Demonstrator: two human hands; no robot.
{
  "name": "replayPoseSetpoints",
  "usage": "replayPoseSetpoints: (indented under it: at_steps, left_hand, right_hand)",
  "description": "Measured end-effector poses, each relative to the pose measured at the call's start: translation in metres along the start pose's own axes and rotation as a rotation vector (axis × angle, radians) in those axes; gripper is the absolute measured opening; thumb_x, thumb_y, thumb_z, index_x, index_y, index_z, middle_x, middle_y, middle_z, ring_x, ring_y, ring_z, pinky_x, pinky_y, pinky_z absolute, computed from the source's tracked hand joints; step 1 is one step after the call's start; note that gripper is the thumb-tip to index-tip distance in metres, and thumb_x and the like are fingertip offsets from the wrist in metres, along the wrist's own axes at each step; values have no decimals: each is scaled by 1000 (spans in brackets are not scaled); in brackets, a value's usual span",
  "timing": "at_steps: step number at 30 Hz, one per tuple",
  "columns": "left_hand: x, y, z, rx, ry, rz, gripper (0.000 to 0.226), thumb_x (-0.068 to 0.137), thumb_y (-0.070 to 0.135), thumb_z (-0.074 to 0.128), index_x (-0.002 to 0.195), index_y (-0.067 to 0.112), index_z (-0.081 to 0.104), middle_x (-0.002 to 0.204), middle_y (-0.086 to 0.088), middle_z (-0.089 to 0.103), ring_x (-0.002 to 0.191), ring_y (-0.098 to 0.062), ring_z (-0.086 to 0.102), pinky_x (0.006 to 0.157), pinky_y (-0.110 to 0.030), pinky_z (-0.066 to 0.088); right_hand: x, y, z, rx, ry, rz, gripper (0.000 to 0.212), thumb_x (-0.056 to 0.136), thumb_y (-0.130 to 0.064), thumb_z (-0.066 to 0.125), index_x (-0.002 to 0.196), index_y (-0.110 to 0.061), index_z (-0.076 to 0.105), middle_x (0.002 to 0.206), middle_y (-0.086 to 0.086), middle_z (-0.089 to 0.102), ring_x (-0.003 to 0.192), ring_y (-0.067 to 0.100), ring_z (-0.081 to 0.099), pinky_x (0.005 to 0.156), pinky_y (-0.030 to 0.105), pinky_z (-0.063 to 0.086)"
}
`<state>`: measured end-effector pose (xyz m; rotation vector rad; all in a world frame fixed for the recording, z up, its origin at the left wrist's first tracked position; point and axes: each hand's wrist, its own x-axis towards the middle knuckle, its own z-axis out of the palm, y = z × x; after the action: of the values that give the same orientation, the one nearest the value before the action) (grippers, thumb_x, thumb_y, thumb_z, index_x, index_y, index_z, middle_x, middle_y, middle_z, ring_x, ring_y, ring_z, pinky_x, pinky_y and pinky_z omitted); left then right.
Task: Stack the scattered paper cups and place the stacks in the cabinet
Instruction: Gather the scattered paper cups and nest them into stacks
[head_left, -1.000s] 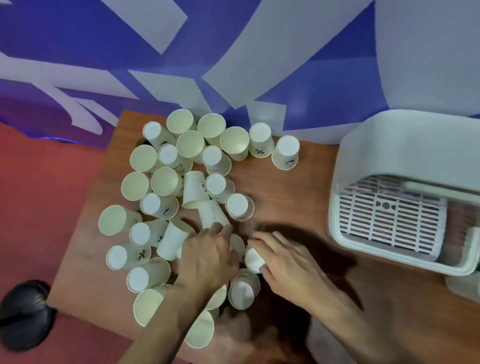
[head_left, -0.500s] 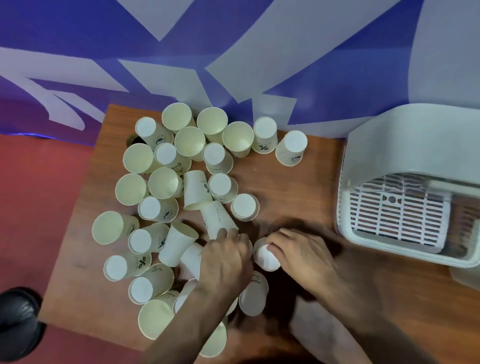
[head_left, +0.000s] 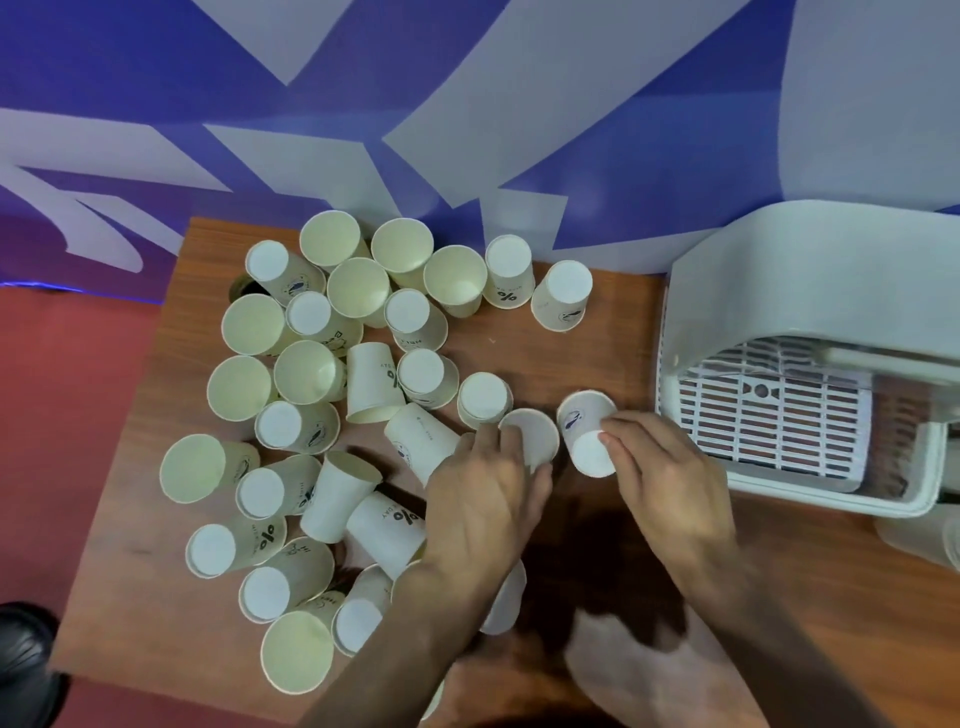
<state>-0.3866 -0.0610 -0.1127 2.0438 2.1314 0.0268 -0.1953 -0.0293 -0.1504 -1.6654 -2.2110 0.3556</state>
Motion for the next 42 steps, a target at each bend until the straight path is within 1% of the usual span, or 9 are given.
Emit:
replayPoseSetpoints:
  at_steps: [3, 7, 9, 12, 16, 21, 26, 34, 42]
  left_hand:
    - [-6, 12, 15, -50, -61, 30, 42, 77, 52, 72, 90, 15, 59, 81, -4, 60, 71, -23, 62, 51, -34, 49]
    - [-16, 19, 22, -77, -63, 29, 40, 86, 55, 54, 89, 15, 58, 80, -3, 59, 60, -20, 60, 42, -29, 44]
    - [-14, 14, 26, -127, -93, 9, 36, 87, 45, 54, 105, 13, 57, 96, -5, 58, 68, -23, 63, 48, -33, 50]
    - [-1, 8, 34, -86, -185, 40, 56, 79, 37, 69, 126, 15, 51, 123, -4, 56, 92, -24, 64, 67, -34, 54]
    - [9, 10, 36, -104, -354, 198, 28, 95, 40, 54, 114, 21, 59, 117, 0, 64, 105, -21, 63, 76, -32, 47]
    - [9, 24, 7, -33, -308, 255, 24, 98, 40, 50, 110, 24, 61, 108, 2, 66, 96, -22, 65, 66, -31, 43]
    - [-1, 46, -28, -86, -107, 304, 15, 84, 43, 66, 83, 29, 66, 72, 7, 64, 65, -17, 63, 50, -25, 38]
    - [-6, 133, -57, -203, -1, 411, 18, 89, 43, 58, 91, 27, 68, 84, 6, 67, 77, -21, 67, 59, -37, 53]
    - [-33, 272, -58, -338, 163, 549, 8, 89, 33, 69, 84, 27, 71, 82, 10, 66, 79, -14, 58, 61, -27, 41]
  right_hand:
    - [-12, 0, -1, -30, -23, -43, 20, 94, -30, 64, 104, -17, 76, 114, -6, 71, 98, 18, 69, 68, 35, 58]
    - [-34, -1, -7, 8, -89, -49, 19, 94, -42, 64, 96, -26, 74, 120, -14, 68, 97, 9, 70, 63, 31, 57]
    - [-33, -1, -10, 26, -183, 40, 21, 94, -41, 64, 109, -28, 69, 127, -16, 63, 95, 8, 70, 62, 30, 55]
    - [-16, -1, -10, 35, -451, 210, 53, 94, -41, 62, 143, -32, 41, 141, -13, 50, 104, 17, 67, 76, 36, 52]
    - [0, -4, -16, -51, -601, 231, 43, 97, -35, 57, 139, -33, 49, 134, -9, 59, 117, 19, 60, 88, 34, 47]
    - [-12, -4, -54, -9, -445, 236, 19, 93, -39, 63, 112, -39, 68, 108, -15, 72, 98, 14, 69, 70, 31, 44]
    - [-43, 10, -102, 149, -248, 272, 8, 89, -39, 71, 96, -38, 67, 76, -25, 60, 68, 3, 61, 60, 33, 50]
    - [-81, 65, -159, 328, 33, 340, 12, 86, -27, 76, 96, -33, 71, 78, -20, 63, 68, 3, 61, 62, 22, 47]
    - [-158, 160, -222, 390, 305, 382, 11, 94, -15, 71, 103, -19, 74, 100, -9, 67, 85, 10, 66, 66, 20, 53]
